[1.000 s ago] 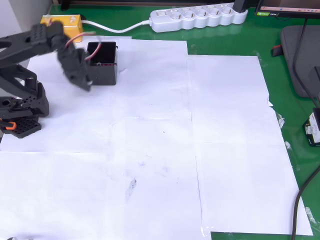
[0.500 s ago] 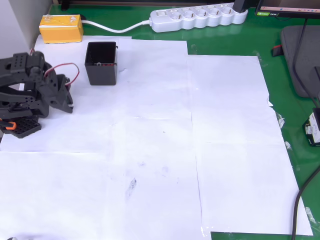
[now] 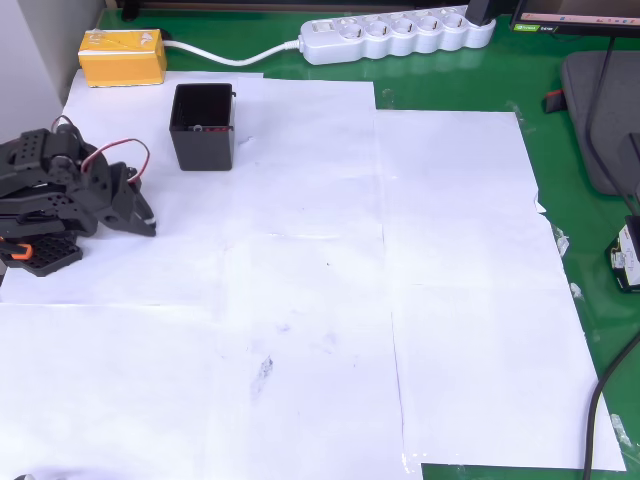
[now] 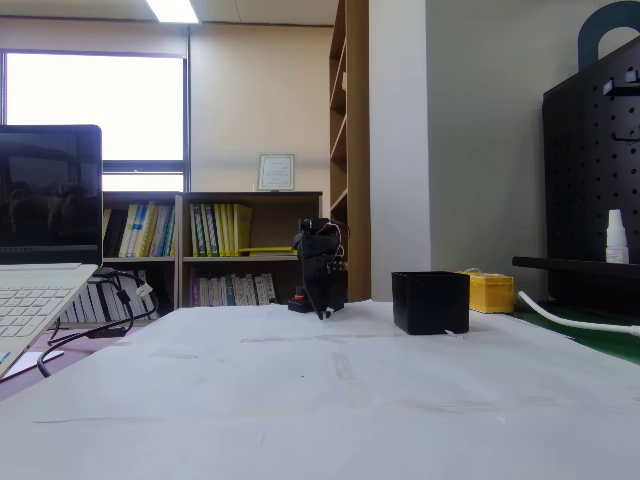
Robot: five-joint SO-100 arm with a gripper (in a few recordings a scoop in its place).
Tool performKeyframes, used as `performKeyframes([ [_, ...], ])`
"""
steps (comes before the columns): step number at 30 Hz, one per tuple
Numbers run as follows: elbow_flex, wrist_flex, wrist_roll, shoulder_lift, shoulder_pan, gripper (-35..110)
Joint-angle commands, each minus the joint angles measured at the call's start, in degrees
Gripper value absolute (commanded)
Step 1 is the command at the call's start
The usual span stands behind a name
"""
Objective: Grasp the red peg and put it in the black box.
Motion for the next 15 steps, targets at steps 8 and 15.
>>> performKeyframes([
  [8, -4.6, 5.3, 6.6, -6.4, -0.4, 0],
  [15, -4.6, 5.3, 6.7, -6.4, -0.4, 0],
])
